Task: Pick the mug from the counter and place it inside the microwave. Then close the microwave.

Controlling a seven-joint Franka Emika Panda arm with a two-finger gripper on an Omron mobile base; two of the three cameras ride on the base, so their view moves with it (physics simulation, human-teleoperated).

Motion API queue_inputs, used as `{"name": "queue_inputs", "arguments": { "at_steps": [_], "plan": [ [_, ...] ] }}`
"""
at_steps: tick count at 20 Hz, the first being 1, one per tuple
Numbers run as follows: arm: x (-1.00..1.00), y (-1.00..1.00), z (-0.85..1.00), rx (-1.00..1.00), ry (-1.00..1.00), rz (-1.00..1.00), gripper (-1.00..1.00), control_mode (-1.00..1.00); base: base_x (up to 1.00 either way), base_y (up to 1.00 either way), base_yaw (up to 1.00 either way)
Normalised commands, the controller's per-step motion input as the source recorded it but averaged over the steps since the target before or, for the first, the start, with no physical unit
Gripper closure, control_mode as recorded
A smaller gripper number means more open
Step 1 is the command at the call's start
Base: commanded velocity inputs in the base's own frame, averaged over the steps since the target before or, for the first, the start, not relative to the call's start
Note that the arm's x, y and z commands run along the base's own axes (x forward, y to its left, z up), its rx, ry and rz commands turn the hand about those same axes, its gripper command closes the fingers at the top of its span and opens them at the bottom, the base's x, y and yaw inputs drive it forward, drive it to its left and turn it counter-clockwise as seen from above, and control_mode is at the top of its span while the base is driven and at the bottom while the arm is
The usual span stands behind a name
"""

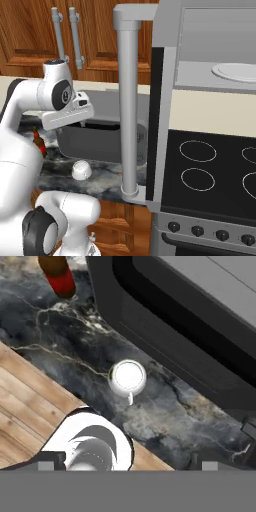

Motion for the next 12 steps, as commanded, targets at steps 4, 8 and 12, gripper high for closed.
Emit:
{"name": "queue_inputs", "arguments": {
  "at_steps": [4,8,12],
  "plan": [
    [0.00,0.00,-0.20,-0.06,-0.01,0.00,-1.00,-1.00,0.00,0.00,0.00],
    [0.00,0.00,-0.65,0.00,-0.10,0.00,-1.00,-1.00,0.00,0.00,0.00],
    [0.00,0.00,-0.79,0.03,-0.12,0.00,-1.00,-1.00,0.00,0.00,0.00]
  ]
}}
